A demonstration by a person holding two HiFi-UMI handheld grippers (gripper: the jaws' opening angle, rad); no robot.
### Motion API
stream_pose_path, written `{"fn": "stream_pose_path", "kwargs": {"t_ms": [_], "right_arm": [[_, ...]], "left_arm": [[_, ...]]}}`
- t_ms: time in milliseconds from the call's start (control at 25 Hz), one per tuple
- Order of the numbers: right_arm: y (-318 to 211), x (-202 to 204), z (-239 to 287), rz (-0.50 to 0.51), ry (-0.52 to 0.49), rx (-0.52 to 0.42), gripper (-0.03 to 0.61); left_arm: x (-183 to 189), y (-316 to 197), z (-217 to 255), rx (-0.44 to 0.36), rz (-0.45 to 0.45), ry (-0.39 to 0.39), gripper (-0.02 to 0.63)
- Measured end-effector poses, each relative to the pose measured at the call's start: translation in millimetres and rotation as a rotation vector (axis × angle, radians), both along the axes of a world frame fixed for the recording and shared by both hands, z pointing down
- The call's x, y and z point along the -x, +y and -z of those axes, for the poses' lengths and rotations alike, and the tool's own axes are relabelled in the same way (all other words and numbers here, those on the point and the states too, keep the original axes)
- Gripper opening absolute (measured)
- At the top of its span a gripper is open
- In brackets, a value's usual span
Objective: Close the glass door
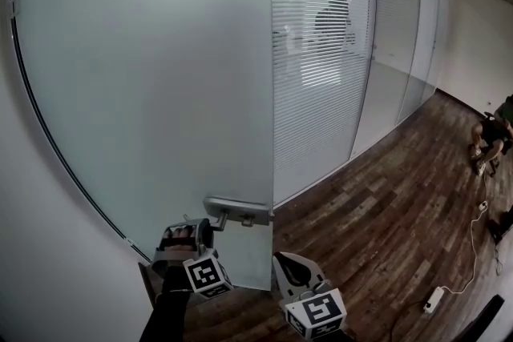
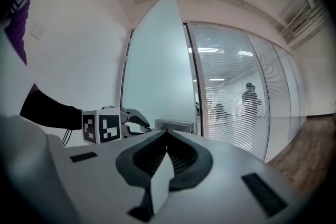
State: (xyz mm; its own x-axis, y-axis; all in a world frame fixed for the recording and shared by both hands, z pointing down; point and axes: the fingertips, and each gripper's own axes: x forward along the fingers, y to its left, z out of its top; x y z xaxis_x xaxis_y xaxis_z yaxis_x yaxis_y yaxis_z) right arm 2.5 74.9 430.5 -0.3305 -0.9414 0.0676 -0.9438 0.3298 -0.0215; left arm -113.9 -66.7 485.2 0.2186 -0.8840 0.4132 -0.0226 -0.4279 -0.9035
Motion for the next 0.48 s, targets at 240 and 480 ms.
{"fn": "stream_pose_path", "kwargs": {"t_ms": [240,480], "right_arm": [[-35,-6,1,-0.005,0.003,0.008,-0.002],[-98,-5,2,-0.033,0.001,0.011,-0.003]], "left_arm": [[-21,-30,5,0.022,-0.013,0.001,0.107],[-31,-71,0,0.115,0.007,0.008,0.107]]}}
